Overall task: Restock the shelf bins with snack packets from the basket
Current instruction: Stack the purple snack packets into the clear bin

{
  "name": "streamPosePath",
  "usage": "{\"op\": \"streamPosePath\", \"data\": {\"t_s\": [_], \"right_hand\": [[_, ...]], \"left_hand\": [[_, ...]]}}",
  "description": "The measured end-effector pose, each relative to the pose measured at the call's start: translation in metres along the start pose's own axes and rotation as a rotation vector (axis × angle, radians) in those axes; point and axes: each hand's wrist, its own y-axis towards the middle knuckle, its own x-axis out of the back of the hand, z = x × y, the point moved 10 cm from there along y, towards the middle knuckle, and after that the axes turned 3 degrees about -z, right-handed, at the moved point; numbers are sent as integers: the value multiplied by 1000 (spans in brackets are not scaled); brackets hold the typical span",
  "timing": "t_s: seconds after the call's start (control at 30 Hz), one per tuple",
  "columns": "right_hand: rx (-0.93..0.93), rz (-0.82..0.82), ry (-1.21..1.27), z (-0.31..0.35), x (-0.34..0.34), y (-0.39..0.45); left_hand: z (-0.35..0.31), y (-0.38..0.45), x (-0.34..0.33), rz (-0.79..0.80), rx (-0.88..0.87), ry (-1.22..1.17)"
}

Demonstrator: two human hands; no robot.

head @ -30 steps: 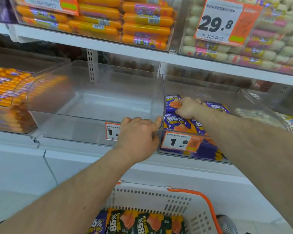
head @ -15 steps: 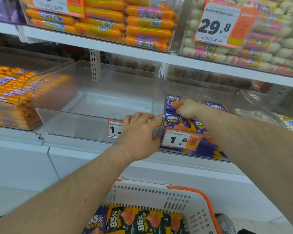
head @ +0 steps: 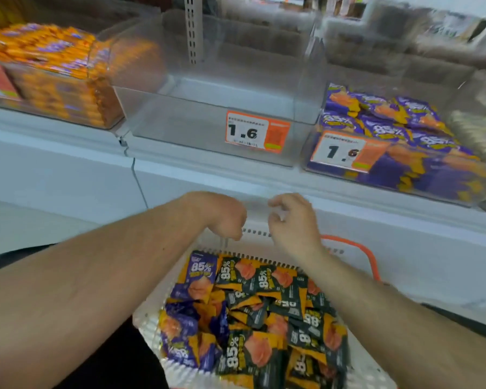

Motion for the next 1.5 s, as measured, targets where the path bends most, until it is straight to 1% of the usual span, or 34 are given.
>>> {"op": "streamPosePath", "data": {"t_s": [0.07, 0.13, 0.2, 0.23, 0.33, 0.4, 0.53, 0.67, 0.77, 0.87, 0.97, 1.03, 1.13, 1.2, 1.27, 1.33, 1.43, 1.5], "right_hand": [[-186, 245, -15, -38, -58, -28], [-331, 459, -42, -65, -105, -60], [-425, 639, -72, -84, -143, -92], [-436, 714, -99, -88, -158, -106], [-431, 842, -120, -90, -191, -135], [-449, 872, -104, -87, -204, -148], [-521, 860, -30, -85, -218, -163], [-645, 827, -46, -102, -223, -171], [-712, 765, 59, -105, -210, -161], [-757, 653, 166, -109, -183, -139], [-722, 564, 227, -112, -143, -112], [-699, 507, 279, -114, -112, -96], [-680, 420, 442, -108, -65, -76], [-666, 375, 511, -102, -38, -63], [-656, 360, 588, -94, -16, -53], [-640, 369, 663, -85, 1, -45], [-598, 372, 805, -67, 30, -32], [-551, 348, 843, -58, 52, -23]], "left_hand": [[2, -1, -12, 0, 5, -30], [2, -1, -26, 18, 3, -56], [5, 0, -43, 69, 3, -47], [7, 1, -50, 89, 7, -37], [17, 5, -63, 120, 26, -29], [21, 6, -67, 122, 36, -46], [22, 6, -67, 114, 35, -62], [21, 6, -64, 109, 33, -64], [19, 6, -62, 106, 33, -57], [16, 5, -58, 104, 32, -57], [13, 4, -49, 81, 28, -77], [15, 5, -40, 23, 45, -123], [20, 7, -23, -79, 103, -231], [23, 9, -17, -106, 136, -288], [18, 11, -15, -90, 152, -411], [5, 14, -9, -102, 114, -610], [-11, 15, 17, -239, 27, -925], [-11, 8, 39, -348, -13, -1143]]}}
